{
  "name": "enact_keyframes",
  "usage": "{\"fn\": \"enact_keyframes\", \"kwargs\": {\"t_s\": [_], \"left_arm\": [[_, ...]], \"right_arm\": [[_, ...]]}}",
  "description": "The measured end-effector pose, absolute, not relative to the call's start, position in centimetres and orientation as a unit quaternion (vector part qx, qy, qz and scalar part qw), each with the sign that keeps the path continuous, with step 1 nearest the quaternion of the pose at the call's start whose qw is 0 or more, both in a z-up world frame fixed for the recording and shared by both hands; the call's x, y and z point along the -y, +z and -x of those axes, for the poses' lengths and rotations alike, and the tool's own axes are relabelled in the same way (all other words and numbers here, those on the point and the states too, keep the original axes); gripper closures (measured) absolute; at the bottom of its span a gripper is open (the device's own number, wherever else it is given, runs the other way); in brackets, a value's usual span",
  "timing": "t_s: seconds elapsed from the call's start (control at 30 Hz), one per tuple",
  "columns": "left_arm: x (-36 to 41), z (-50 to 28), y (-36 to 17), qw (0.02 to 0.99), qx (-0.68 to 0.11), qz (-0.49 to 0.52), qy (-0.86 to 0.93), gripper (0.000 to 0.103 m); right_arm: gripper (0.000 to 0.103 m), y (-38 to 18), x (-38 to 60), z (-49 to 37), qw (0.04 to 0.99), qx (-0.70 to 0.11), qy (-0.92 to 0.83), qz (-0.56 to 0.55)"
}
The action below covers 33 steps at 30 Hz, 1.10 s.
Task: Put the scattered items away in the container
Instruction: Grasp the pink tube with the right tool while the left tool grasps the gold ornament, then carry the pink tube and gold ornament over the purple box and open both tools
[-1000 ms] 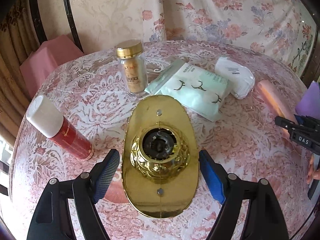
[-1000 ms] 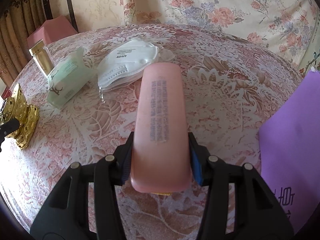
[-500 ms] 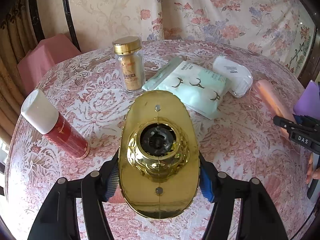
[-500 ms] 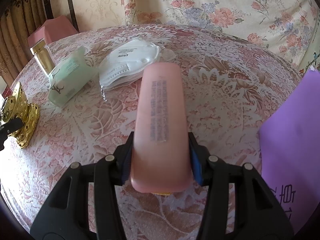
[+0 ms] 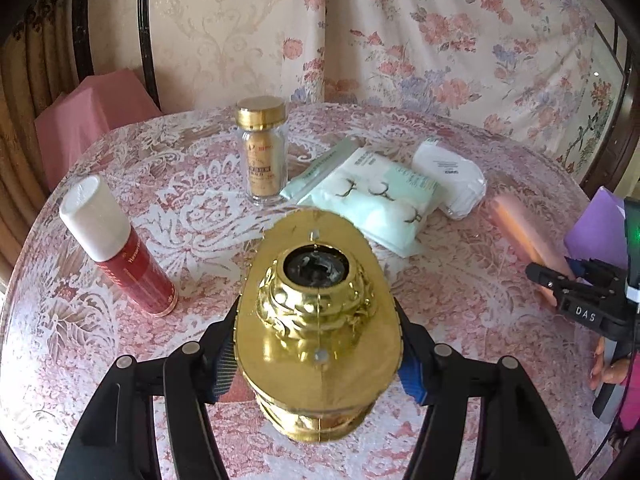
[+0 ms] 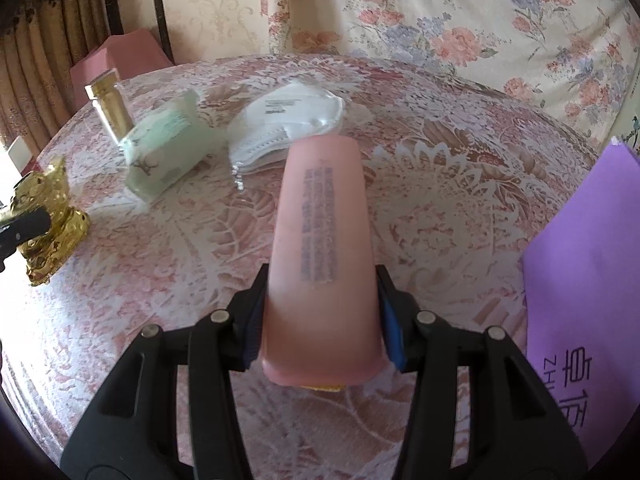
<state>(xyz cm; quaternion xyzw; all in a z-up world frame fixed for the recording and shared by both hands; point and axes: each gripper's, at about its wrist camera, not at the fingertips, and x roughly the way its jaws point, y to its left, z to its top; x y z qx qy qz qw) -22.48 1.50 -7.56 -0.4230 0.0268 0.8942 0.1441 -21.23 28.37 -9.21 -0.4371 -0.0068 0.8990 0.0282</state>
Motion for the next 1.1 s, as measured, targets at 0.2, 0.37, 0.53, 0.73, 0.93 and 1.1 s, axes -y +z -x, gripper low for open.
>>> {"fn": "enact_keyframes", "kwargs": {"t_s": [0.2,0.37,0.53,0.73,0.93,1.1], "left_arm": [[-1.8,21.7,-7.0,0.148,-0.030,0.418,0.896,0.038],[-2.4,20.5,-5.5,0.156,-0.038,0.404,0.901,0.038],[-3.9,19.2,-2.8,0.172,-0.049,0.381,0.907,0.038],[-7.1,17.5,0.2,0.198,-0.070,0.355,0.911,0.038],[-11.8,15.8,3.2,0.235,-0.088,0.331,0.909,0.038],[-18.0,14.3,5.9,0.288,-0.101,0.313,0.899,0.038]], "right_arm": [[0.052,-8.4,-27.1,20.1,0.012,0.012,0.904,0.428],[0.052,-6.9,-26.6,18.7,0.000,0.004,0.910,0.414],[0.052,-4.4,-26.4,16.9,-0.012,-0.006,0.919,0.393],[0.052,-0.7,-27.0,13.7,-0.016,-0.017,0.932,0.363],[0.052,3.2,-29.4,9.3,0.002,-0.017,0.945,0.327],[0.052,5.1,-33.8,6.0,0.049,-0.018,0.950,0.309]]}}
